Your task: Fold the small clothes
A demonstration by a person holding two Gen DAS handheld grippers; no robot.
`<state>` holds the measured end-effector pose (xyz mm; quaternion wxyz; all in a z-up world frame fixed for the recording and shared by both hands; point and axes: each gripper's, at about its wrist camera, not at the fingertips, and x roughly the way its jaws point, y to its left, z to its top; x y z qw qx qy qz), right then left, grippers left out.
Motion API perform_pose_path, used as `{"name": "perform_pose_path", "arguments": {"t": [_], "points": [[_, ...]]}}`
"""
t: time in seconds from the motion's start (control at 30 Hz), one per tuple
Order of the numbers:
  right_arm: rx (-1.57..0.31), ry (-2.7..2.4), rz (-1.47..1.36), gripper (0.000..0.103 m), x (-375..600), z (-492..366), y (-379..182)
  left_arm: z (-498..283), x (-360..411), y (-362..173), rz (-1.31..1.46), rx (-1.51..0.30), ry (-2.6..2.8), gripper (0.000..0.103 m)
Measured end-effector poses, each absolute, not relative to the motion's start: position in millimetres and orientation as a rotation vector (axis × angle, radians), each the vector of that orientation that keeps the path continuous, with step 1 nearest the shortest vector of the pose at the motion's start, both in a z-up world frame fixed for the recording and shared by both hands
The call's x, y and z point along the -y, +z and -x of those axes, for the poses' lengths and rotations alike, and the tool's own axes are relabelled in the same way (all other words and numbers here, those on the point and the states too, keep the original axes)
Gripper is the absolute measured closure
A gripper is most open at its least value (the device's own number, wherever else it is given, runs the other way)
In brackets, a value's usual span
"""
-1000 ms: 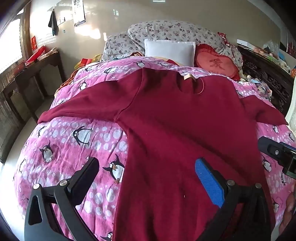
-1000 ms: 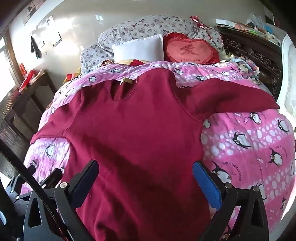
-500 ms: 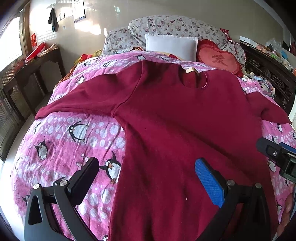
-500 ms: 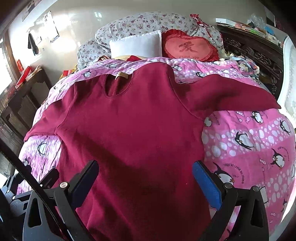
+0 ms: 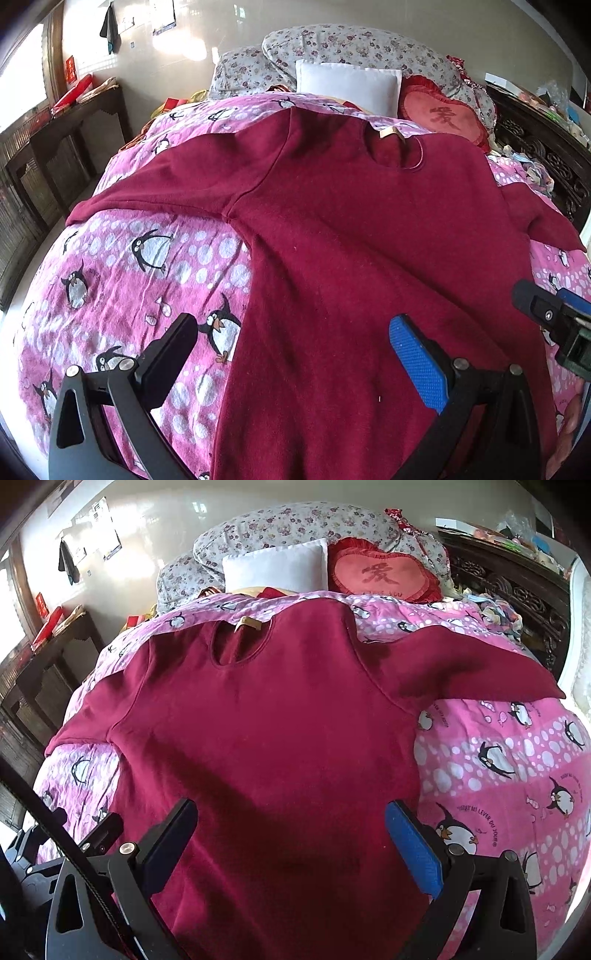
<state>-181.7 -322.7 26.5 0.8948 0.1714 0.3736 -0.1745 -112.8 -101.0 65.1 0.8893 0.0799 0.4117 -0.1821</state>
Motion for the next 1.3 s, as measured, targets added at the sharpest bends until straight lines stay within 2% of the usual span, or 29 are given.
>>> {"name": "perform_pose_path", "arguments": {"t": [0.67,1.3], "points": [[-0.714,-0.375,-0.293,0.0,316.8,177.2,24.1,116.7,100.3,62.5,-0.171,-0.839,-0.372,0.0],[-0.779,-0.374,-0.29,0.0,311.5,168.8,18.8,116.9,99.9,61.8,-0.173,-0.84,-0.373,0.0]]}}
